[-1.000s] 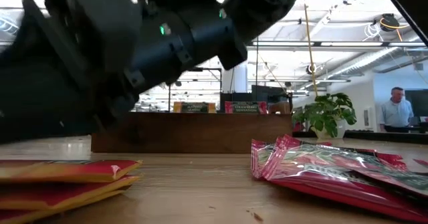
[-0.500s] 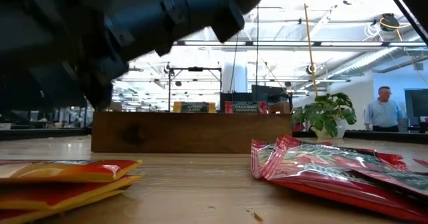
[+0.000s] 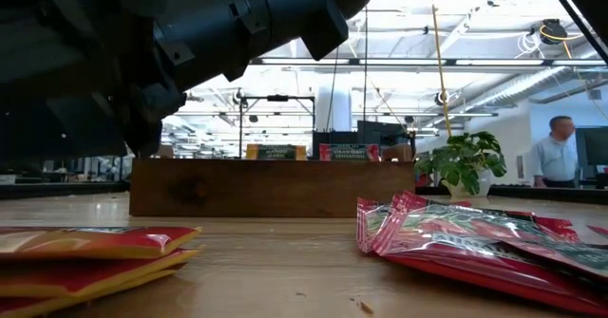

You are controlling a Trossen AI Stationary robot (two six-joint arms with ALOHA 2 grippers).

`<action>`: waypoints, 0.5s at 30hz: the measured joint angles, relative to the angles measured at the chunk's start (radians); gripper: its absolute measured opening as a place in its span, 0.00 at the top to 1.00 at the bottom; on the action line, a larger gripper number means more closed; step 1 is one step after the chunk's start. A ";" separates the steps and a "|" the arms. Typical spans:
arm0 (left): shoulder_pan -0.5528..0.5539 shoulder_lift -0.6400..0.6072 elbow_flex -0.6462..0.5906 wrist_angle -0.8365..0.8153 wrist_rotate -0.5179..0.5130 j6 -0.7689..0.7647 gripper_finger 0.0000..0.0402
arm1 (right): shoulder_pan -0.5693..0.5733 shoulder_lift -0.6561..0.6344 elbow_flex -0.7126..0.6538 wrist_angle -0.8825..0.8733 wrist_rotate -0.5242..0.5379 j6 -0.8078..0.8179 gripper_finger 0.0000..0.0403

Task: Pick & Place Tea
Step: Put the brown tea bag into the left section of the wooden organizer

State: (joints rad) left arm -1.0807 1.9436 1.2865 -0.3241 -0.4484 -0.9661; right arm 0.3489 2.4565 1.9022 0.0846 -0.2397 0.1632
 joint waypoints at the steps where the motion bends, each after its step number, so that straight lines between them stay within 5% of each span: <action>1: 0.004 0.010 0.001 0.015 0.008 0.000 0.68 | 0.000 0.000 0.000 0.000 0.000 0.000 0.47; 15: 0.034 0.084 0.000 0.011 0.009 -0.035 0.68 | -0.002 0.071 0.000 0.032 -0.030 0.013 0.47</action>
State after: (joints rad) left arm -1.0466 2.0281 1.2869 -0.3130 -0.4396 -1.0008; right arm 0.3473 2.5275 1.9026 0.1168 -0.2700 0.1757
